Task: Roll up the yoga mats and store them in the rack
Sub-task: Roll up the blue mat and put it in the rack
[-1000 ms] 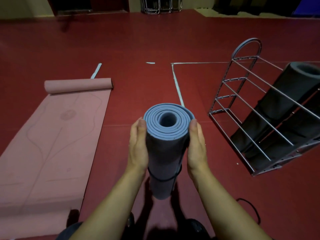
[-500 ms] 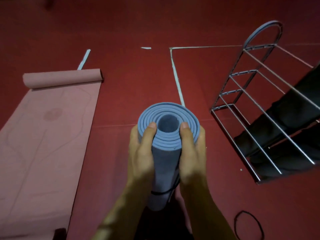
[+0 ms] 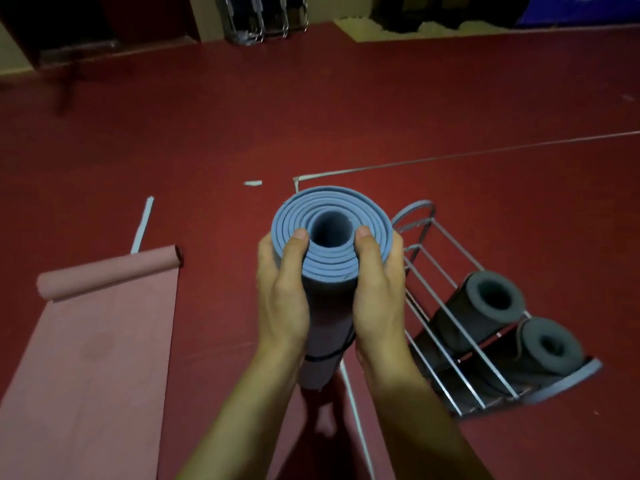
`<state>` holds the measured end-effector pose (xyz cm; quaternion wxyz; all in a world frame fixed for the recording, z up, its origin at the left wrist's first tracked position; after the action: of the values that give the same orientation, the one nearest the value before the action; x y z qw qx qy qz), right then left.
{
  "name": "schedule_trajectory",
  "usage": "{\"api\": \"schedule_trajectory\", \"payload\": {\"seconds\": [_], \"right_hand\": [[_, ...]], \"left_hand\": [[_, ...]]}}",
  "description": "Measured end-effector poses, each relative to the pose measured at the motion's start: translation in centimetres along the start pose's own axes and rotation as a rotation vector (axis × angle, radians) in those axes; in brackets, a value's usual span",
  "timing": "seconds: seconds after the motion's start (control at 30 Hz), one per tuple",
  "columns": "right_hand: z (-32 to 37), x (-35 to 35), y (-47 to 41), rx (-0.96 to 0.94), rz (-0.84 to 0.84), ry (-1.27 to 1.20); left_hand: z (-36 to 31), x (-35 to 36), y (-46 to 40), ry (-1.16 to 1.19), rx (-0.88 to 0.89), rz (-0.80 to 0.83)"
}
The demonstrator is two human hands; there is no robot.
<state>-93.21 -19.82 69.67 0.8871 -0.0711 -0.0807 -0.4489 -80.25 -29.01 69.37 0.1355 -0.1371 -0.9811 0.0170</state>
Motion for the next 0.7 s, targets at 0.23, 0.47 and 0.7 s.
{"api": "schedule_trajectory", "payload": {"seconds": [0.23, 0.47, 0.7], "right_hand": [[20.0, -3.4, -4.8, -0.127, -0.075, -0.065], [30.5, -8.8, -7.9, -0.245, -0.128, -0.065], [32.7, -12.7, -13.3, -0.302, -0.214, -0.001]], "left_hand": [[-16.5, 13.4, -1.2, 0.002, 0.069, 0.117], [-23.4, 23.7, -1.0, 0.07, 0.108, 0.228], [-21.8, 31.1, -4.2, 0.119, 0.059, 0.326]]}}
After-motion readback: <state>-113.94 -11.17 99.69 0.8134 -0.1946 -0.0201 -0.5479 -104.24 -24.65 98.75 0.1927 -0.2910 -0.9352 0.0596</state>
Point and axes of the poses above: each hand's wrist, its own y-axis away from the middle knuckle, its own x-axis out of the palm, z = x × y, the point moved 10 cm from there along -y, towards the middle knuckle
